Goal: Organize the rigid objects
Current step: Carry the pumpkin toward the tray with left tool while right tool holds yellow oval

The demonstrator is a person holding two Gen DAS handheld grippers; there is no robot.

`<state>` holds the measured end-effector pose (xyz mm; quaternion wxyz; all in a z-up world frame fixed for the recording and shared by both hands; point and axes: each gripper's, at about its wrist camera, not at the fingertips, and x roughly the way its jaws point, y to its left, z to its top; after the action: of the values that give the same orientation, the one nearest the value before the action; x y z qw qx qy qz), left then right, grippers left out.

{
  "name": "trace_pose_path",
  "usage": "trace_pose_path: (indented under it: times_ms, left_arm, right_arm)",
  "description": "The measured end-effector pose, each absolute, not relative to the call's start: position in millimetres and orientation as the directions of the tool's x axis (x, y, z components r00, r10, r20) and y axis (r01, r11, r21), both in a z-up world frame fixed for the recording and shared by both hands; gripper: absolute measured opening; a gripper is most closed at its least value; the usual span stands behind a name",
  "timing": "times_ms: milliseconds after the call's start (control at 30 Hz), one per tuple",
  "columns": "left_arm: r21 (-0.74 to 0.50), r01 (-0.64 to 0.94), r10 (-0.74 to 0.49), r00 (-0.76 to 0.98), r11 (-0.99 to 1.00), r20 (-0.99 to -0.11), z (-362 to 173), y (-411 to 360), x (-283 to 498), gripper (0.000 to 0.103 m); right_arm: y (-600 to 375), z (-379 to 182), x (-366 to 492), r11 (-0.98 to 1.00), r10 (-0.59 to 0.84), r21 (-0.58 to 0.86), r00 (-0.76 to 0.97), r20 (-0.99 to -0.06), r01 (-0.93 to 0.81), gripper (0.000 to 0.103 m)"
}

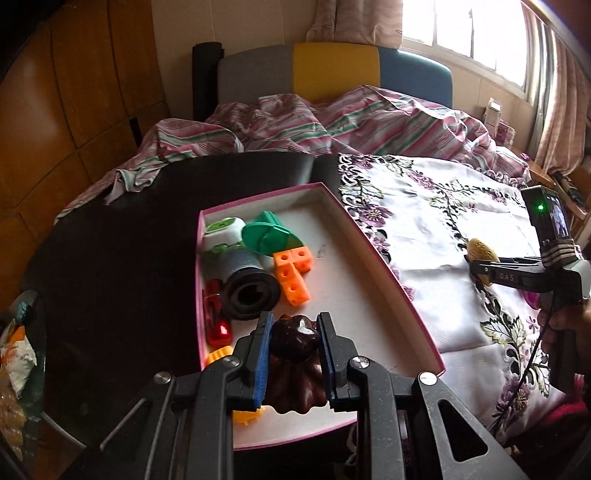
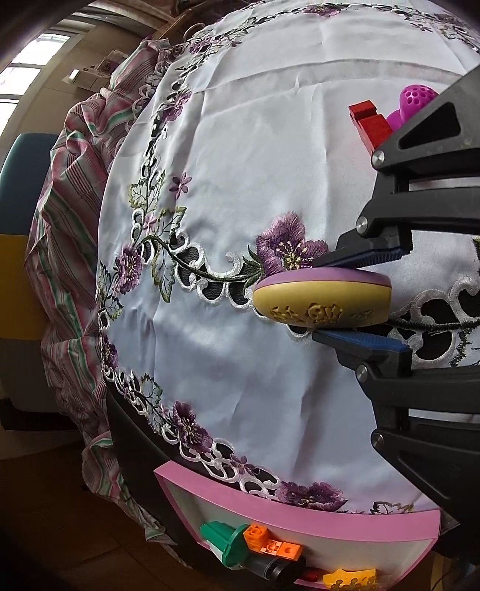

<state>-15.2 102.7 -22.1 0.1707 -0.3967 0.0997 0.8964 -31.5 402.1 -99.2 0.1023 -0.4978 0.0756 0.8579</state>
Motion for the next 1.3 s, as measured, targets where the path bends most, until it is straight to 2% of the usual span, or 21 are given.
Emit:
trace_pose_path:
  times_ms: [967, 1300]
  left_arm:
    - [0.049, -0.356, 0.21, -0.652, -0.933, -0.728, -16, 87, -8, 0.024]
    - [-0.211, -0.351, 0.367, -0.47, -0.912, -0.803, -45, 78, -31, 0.024]
  right_arm:
    - [396, -99, -31, -0.972, 0.11, 0.008, -0.488, -0.866, -0.234, 0.03]
    - [394, -99, -32, -0.973, 0.112, 0.003, -0.486, -0.867, -0.231, 0.03]
